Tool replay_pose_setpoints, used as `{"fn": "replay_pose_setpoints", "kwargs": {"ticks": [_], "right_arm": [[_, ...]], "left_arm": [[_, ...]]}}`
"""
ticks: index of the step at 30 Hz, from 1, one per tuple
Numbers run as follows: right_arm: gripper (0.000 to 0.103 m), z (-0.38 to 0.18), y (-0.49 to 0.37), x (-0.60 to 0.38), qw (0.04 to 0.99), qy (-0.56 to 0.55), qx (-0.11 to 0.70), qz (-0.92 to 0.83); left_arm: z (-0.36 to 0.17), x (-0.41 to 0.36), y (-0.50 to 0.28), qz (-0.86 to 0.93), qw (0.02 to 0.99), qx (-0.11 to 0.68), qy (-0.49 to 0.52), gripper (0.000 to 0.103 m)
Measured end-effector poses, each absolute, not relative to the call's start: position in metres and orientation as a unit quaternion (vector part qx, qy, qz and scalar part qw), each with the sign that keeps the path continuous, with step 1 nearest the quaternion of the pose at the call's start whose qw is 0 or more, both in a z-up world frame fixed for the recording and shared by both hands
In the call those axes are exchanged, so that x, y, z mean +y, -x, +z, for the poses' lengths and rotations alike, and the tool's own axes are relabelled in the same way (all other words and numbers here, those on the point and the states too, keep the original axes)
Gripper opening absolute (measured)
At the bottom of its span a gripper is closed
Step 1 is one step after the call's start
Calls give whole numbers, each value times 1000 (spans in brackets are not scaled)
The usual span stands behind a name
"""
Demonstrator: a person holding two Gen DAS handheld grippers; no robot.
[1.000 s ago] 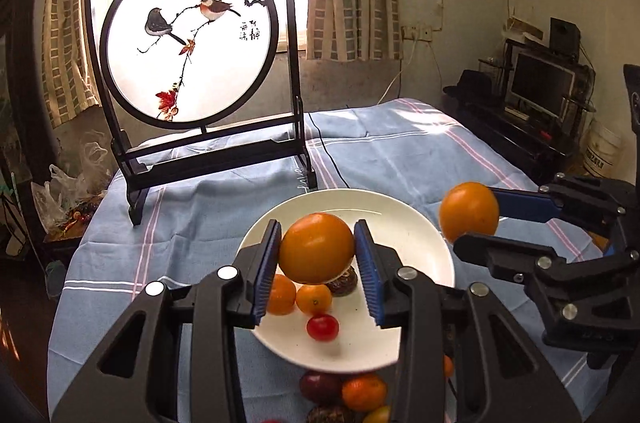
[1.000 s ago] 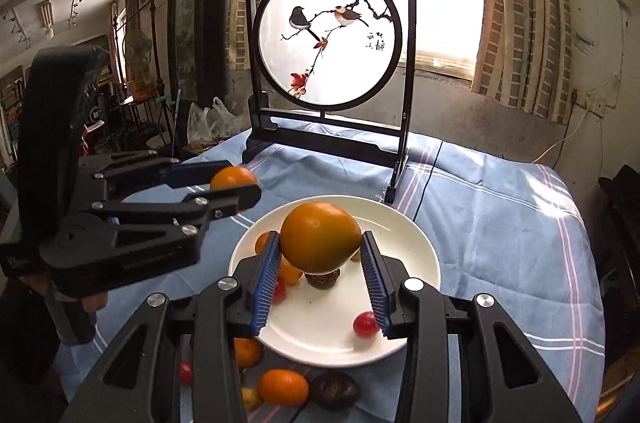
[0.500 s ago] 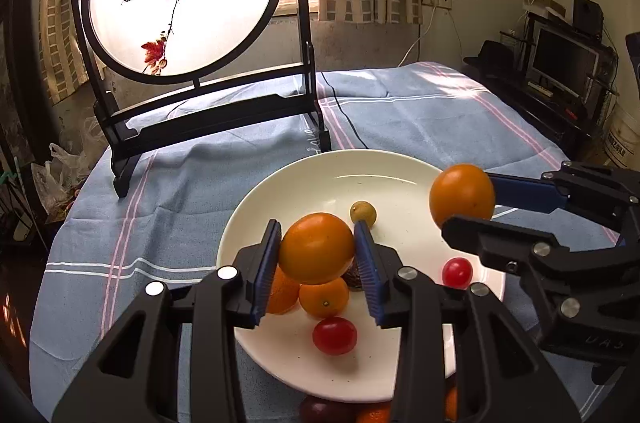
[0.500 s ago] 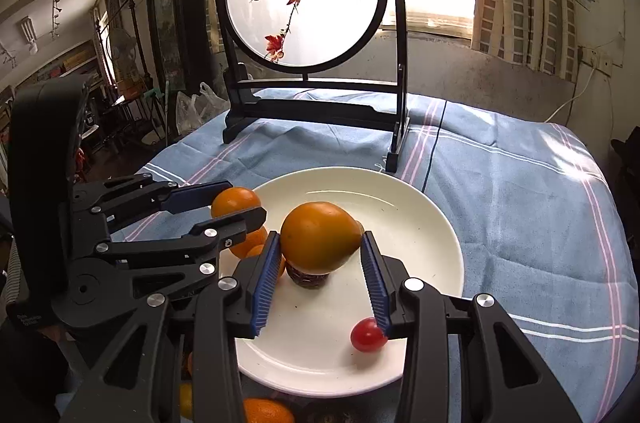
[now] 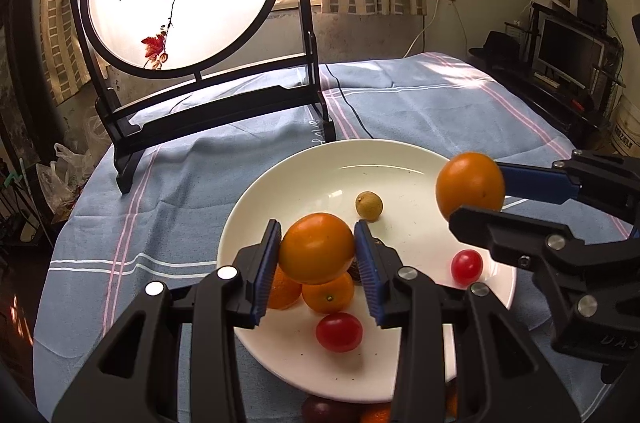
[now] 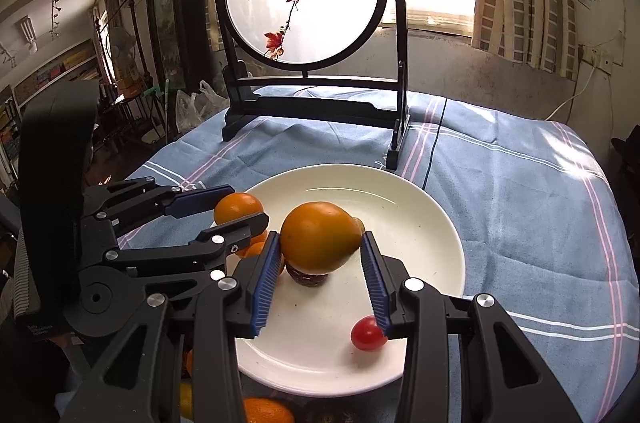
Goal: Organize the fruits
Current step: 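Lower both held fruits onto the plate and open both grippers, then grasp a dark red tomato with the left gripper while the right gripper grasps a yellow fruit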
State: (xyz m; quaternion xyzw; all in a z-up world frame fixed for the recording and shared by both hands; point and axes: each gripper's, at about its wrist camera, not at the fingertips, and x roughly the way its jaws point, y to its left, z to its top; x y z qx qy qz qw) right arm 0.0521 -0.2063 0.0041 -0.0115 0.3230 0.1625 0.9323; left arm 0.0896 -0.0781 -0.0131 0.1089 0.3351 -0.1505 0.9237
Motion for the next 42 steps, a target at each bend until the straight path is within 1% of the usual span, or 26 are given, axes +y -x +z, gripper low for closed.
{"fn": "replay_pose_setpoints", "kwargs": {"ticks": [2,3,5,14,17,20,22,24,26,30,33,36,41,42], "right_arm": [[42,4,-53,-207,933,9,323,158],[42,3,-53,-207,933,8,324,157],[47,5,-52,-209,936,6,317,155],[48,15,-44,-209,940,4,300,161],[49,19,-40,-206,940,7,296,167],[49,27,-31,-201,941,14,286,180],[50,35,-19,-198,942,15,275,194],[54,38,-3,-196,940,19,269,208],[54,34,16,-192,932,38,279,228],[54,10,50,-182,913,88,319,239],[54,-12,68,-182,900,104,353,235],[54,-33,78,-186,887,96,386,235],[54,-60,82,-181,868,78,425,245],[54,-63,81,-178,865,79,428,247]], "left_arm": [[-13,-76,-91,-146,925,336,-104,40],[-13,-75,-91,-144,926,335,-102,48],[-10,-72,-91,-141,929,330,-95,57],[-1,-62,-90,-138,932,324,-83,57],[8,-57,-86,-134,937,314,-79,60],[24,-52,-77,-139,942,298,-73,60],[38,-46,-64,-145,947,278,-69,63],[49,-38,-46,-150,953,255,-71,74],[51,-28,-27,-155,954,243,-81,78],[31,-8,4,-166,940,272,-123,78],[6,7,30,-191,922,304,-146,78],[-25,15,51,-228,895,346,-165,78],[-61,12,59,-252,869,383,-185,78],[-65,10,59,-257,866,386,-184,75]]}}
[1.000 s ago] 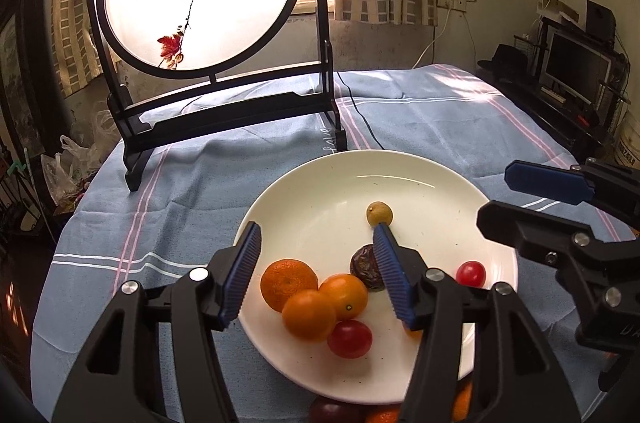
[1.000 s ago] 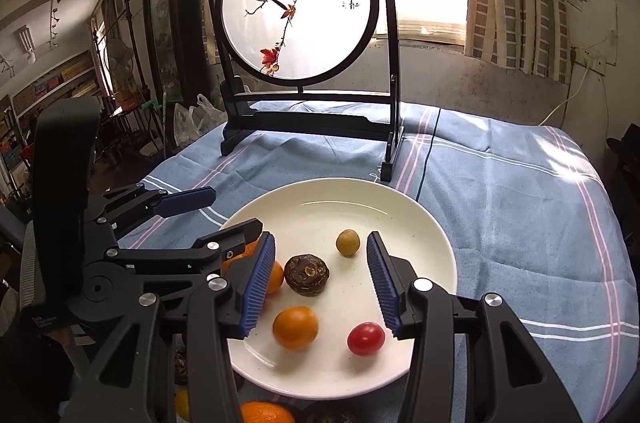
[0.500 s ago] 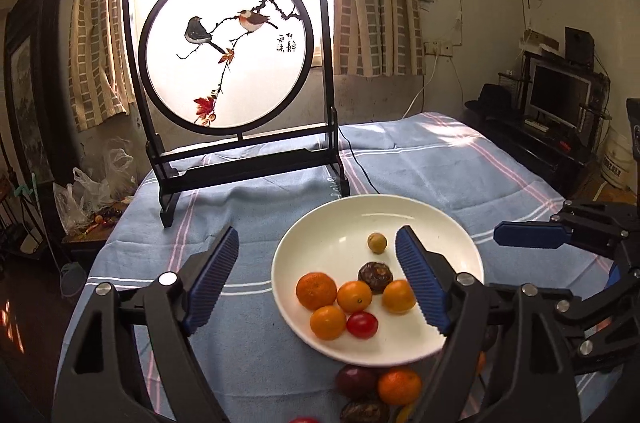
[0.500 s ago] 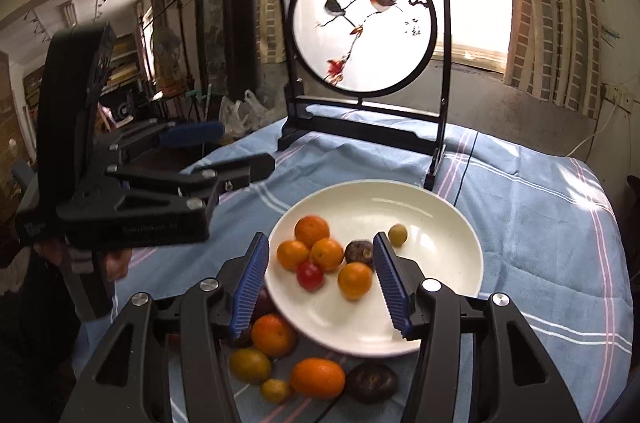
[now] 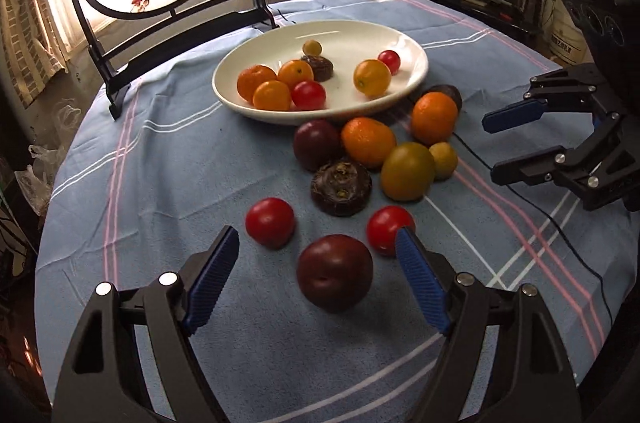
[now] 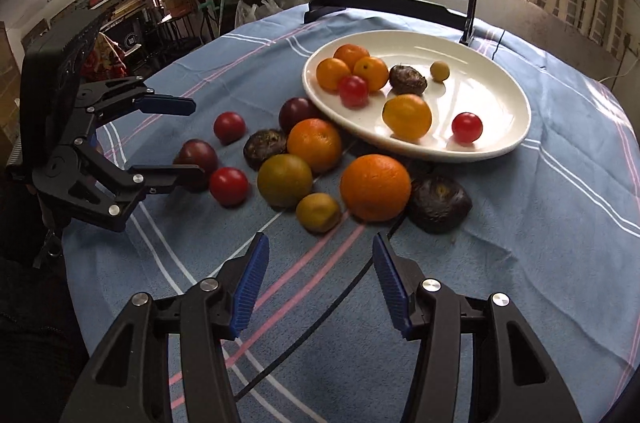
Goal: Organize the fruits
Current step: 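Grasp a dark red tomato with the left gripper while the right gripper grasps a yellow fruit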
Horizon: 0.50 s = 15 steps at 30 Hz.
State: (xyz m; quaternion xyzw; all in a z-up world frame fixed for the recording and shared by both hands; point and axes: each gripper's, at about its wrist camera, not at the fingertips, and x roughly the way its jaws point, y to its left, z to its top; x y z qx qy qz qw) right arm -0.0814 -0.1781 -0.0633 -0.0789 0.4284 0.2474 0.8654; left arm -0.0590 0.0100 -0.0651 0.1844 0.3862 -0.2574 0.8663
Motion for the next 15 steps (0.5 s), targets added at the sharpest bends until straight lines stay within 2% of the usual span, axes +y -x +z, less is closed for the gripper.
{"fn": "replay_pose_setpoints", "kwargs": {"ticks": [6,9,12,15], "right_arm": [[53,-73,70,-164,857,91,441,249],[51,-76,61,-161,855,93,446,247],[44,-79,55,-159,852,93,449,253],[29,-82,51,-156,853,104,447,248]], "left_arm": [[-69,4,57,-308,852,391,-164,49],[-68,6,60,-316,849,391,-161,48],[-64,19,62,-344,842,395,-131,48],[-68,22,58,-339,839,407,-125,49]]}}
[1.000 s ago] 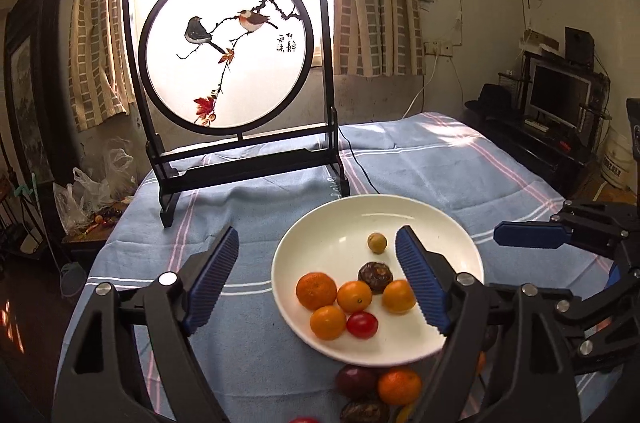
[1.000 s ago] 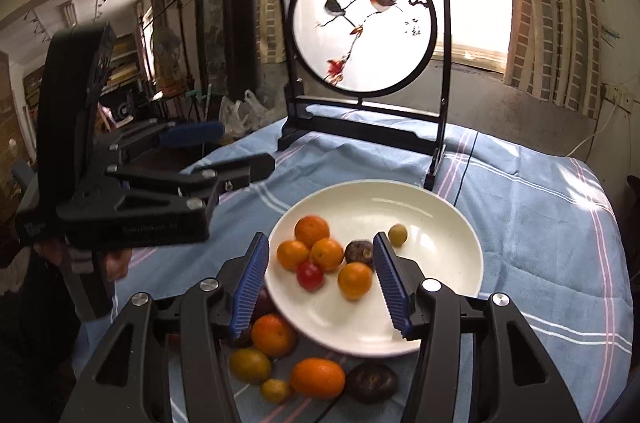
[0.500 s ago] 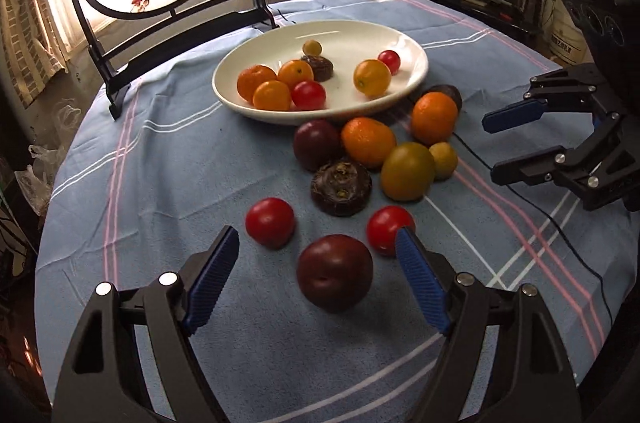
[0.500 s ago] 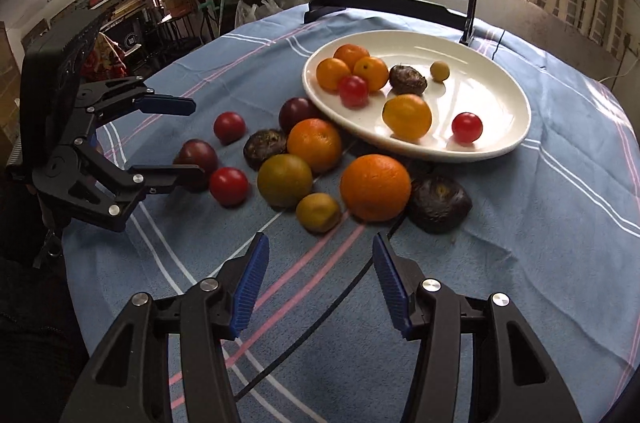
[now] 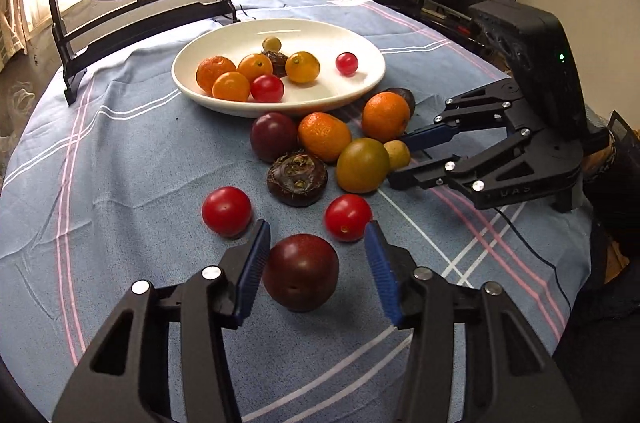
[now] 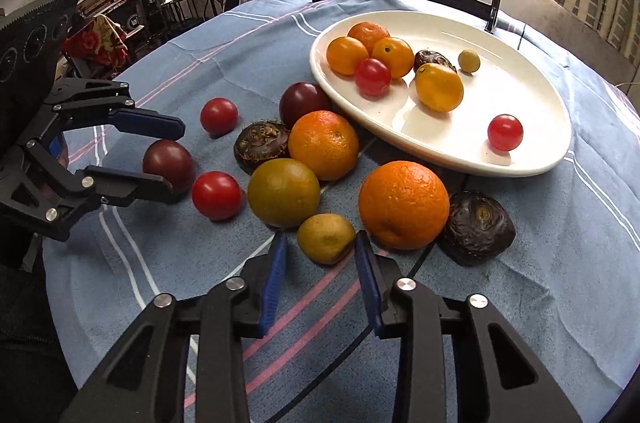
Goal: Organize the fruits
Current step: 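Grasp a dark red tomato with the left gripper while the right gripper grasps a yellow fruit, then carry the dark red tomato and yellow fruit over the plate and open both grippers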
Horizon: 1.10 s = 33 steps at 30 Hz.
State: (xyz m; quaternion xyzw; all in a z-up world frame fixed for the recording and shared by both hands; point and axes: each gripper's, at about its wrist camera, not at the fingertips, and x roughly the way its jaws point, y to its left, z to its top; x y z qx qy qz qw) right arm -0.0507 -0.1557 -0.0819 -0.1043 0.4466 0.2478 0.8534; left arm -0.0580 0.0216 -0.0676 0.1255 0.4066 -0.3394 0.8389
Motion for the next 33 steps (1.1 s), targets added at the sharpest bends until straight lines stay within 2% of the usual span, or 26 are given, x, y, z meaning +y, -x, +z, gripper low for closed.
{"fn": "replay_pose_setpoints", "kwargs": {"ticks": [3,7,9,13,15,17,18,23,33], "right_arm": [[29,-80,51,-157,853,107,446,249],[29,-78,57,-161,854,109,444,247],[29,-78,58,-164,855,107,444,244],[29,-80,60,-166,854,105,448,243],[29,-80,61,-167,855,103,448,241],[29,-79,63,-168,858,100,445,239],[29,-77,65,-170,859,98,443,238],[29,-67,72,-178,865,91,432,238],[29,7,49,-196,919,78,331,201]], "left_arm": [[-71,21,56,-333,836,418,-130,59],[-76,22,54,-318,834,428,-142,59],[-83,23,49,-293,834,442,-150,63],[-77,26,49,-302,841,429,-133,62],[-77,20,53,-310,840,423,-141,57],[-81,14,54,-307,836,429,-150,40],[-82,14,54,-306,836,431,-150,39],[-70,17,58,-304,843,420,-144,38],[22,-21,20,-225,921,290,-133,38]]}}
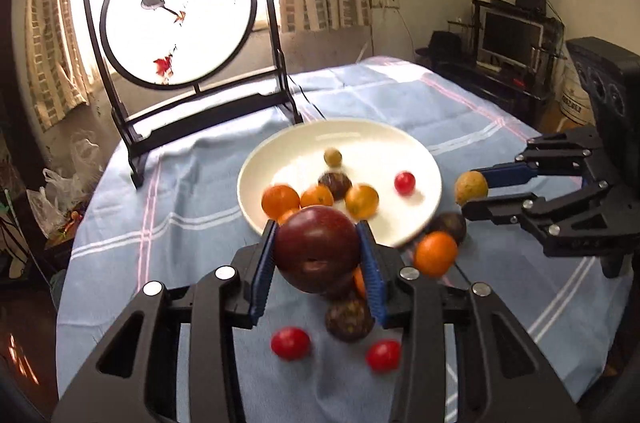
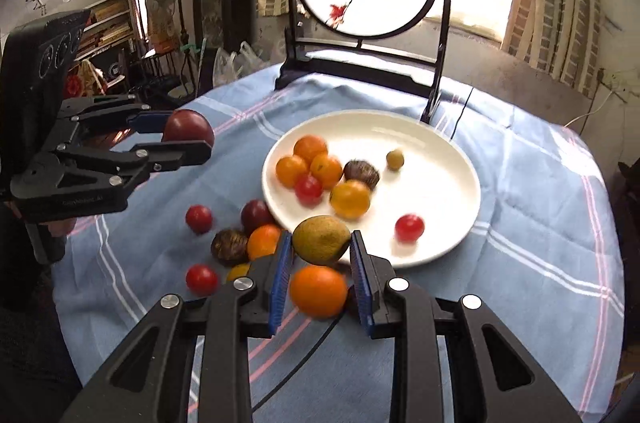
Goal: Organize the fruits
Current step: 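Carry the dark red tomato and yellow fruit over the plate and open both grippers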
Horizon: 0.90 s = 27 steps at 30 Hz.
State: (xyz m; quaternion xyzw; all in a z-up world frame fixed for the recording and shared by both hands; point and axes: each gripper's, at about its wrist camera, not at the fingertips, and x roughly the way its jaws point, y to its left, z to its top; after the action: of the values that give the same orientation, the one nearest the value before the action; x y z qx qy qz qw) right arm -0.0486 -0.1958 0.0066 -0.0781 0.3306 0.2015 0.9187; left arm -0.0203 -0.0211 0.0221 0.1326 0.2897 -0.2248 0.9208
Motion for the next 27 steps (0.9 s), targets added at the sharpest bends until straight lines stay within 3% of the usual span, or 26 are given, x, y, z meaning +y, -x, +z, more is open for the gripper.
{"fn": "replay_pose_setpoints", "kwargs": {"ticks": [8,27], "right_arm": [[29,49,-8,-206,949,43,269,158],[29,9,-54,-206,939,24,306,152]], "left_arm": [[43,-63,-52,-160,944,278,-81,38],[-7,-73,-98,-140,932,326,-77,39]]}}
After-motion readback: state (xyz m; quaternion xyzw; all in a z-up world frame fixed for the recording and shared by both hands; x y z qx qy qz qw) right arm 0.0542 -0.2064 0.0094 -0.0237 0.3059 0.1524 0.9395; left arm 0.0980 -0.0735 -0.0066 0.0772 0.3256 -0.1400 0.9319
